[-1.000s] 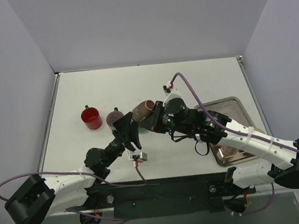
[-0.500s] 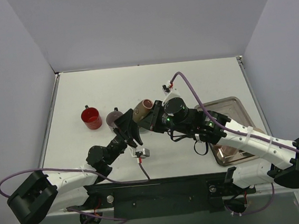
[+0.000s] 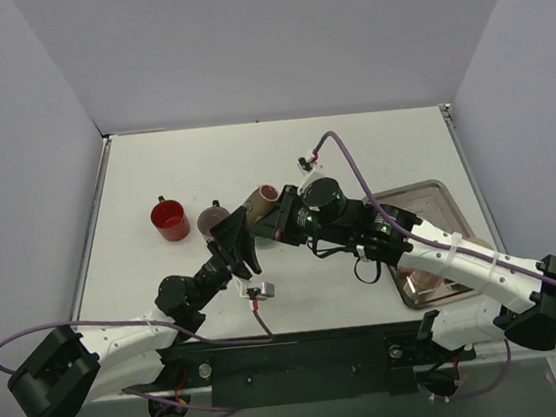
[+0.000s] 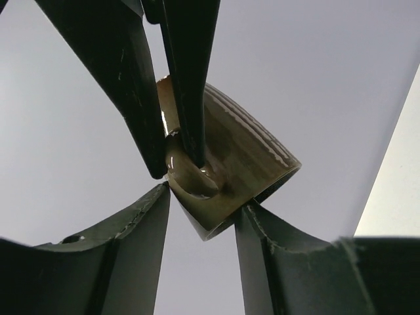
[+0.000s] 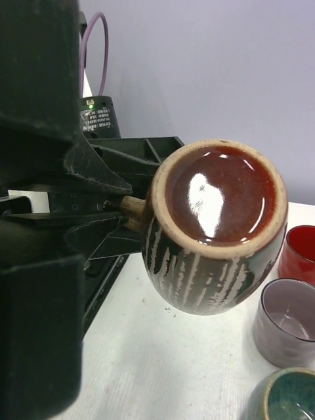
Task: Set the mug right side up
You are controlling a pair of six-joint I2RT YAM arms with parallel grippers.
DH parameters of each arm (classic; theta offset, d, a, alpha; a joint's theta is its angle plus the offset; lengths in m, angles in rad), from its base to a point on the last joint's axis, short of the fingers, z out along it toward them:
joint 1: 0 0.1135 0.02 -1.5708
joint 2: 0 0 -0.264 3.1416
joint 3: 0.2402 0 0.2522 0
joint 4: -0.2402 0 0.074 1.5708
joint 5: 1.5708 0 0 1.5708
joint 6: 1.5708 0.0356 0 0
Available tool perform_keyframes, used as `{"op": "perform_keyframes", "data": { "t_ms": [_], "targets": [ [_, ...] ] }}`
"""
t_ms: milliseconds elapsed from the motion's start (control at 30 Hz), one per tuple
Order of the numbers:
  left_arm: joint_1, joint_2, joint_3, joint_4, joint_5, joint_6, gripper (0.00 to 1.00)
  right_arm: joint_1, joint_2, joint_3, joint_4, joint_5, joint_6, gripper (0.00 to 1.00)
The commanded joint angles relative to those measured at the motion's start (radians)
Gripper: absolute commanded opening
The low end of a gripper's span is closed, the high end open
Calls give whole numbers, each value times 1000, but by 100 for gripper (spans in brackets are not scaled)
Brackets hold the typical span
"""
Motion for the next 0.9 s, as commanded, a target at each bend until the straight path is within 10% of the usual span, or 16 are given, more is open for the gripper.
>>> {"op": "perform_keyframes", "data": {
  "t_ms": [0, 200, 367, 500, 667, 867],
  "targets": [
    [-7, -35, -22, 333, 82, -1, 49, -26, 22, -8, 132, -66, 38, 0],
    [-7, -47, -28, 335, 75, 5, 0, -56, 45, -34, 156, -95, 50, 0],
    [-7, -98, -39, 220, 9, -26, 0, -115, 42, -63, 112, -90, 38, 0],
    [-7, -208, -44, -19, -187, -52, 0, -129, 16, 4, -97, 54, -115, 39],
    [-7, -344, 160, -730, -541, -258, 0, -136, -39, 69, -388, 444, -233, 57],
    [37, -297, 599, -1706, -617, -663, 0, -188, -145, -57, -540, 983, -194, 69]
  ]
}}
